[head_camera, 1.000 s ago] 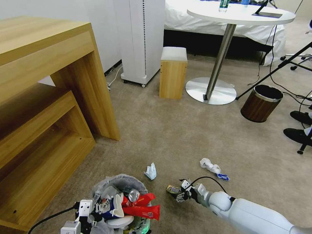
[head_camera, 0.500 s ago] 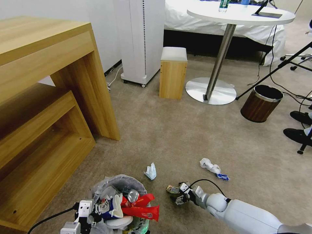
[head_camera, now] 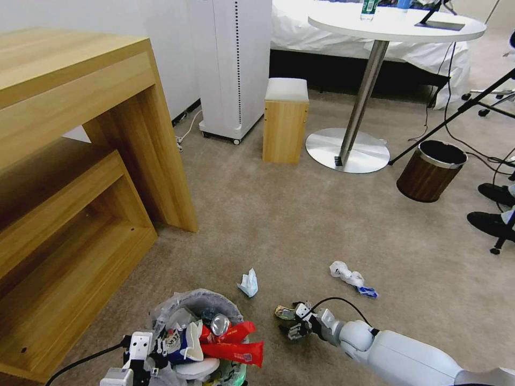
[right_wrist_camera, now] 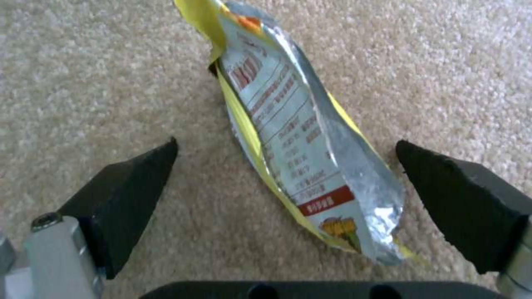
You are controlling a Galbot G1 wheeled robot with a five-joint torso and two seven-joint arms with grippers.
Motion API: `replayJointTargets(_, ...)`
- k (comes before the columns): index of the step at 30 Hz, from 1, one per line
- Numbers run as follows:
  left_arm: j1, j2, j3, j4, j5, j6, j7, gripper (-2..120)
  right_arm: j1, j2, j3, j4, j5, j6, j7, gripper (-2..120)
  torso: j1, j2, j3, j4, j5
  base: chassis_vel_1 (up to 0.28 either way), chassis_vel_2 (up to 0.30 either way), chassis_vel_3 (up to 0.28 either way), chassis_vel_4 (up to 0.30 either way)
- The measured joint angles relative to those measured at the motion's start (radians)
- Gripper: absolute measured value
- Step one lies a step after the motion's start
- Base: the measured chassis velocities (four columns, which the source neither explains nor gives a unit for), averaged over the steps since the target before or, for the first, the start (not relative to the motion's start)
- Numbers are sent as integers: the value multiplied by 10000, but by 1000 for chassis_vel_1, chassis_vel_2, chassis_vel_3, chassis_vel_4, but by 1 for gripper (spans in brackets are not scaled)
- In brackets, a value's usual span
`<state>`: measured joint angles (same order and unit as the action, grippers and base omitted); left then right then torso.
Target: Pick up the trash bin and place the garbage on the floor into it.
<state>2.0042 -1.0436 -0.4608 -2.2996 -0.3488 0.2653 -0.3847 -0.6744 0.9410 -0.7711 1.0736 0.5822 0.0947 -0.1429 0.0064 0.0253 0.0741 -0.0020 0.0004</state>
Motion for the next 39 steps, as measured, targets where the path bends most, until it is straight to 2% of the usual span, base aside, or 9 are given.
replayJointTargets(7, 45, -81, 63, 32, 160, -37, -3, 0, -43, -105, -40, 129, 91, -100, -122, 77, 0, 1, -1, -1, -7, 0, 0, 0, 0)
replayJointTargets(14, 150, -178, 100, -7, 353, -81, 37, 0, -64, -157, -93, 406, 221, -85, -31, 63, 0, 1, 1, -5, -8, 0, 0, 0, 0)
replayJointTargets(15, 150, -221, 109, 9, 395, -91, 60, 0, -53, -175, -100, 555, 274, -93, 104, 52, 0, 0, 3, 0, 3, 0, 0, 0, 0)
replayJointTargets(18, 116, -182, 88, 43, 367, -109, 72, 0, 47, -264, -94, 744, 386, -107, 281, 37, 1, -1, 3, 2, 1, 0, 0, 0, 0)
replayJointTargets(22, 103, -146, 85, 42, 330, -110, 73, 0, 81, -298, -70, 796, 440, -115, 329, 30, 1, -2, 3, 1, 1, 0, 0, 0, 0)
replayJointTargets(25, 41, -31, 35, -5, 143, -101, 78, 0, 98, -379, 0, 900, 510, -114, 467, 14, 1, -2, 3, 0, -4, 0, 0, 0, 0)
replayJointTargets(29, -21, 10, 3, -24, 38, -100, 93, 0, 64, -470, 127, 1059, 544, -123, 517, 1, 0, -2, 2, 0, -3, 0, 0, 0, 0)
replayJointTargets(36, -169, 50, -34, -10, -156, -99, 75, 0, 145, -837, 568, 1963, 809, -108, 627, 0, 1, -2, 2, -2, -1, 0, 0, 0, 0)
replayJointTargets(39, -235, 155, -112, -33, -343, -92, 52, 0, 421, -1365, 1206, 3212, 1181, -100, 732, 0, 1, -2, 2, 0, -2, 0, 0, 0, 0)
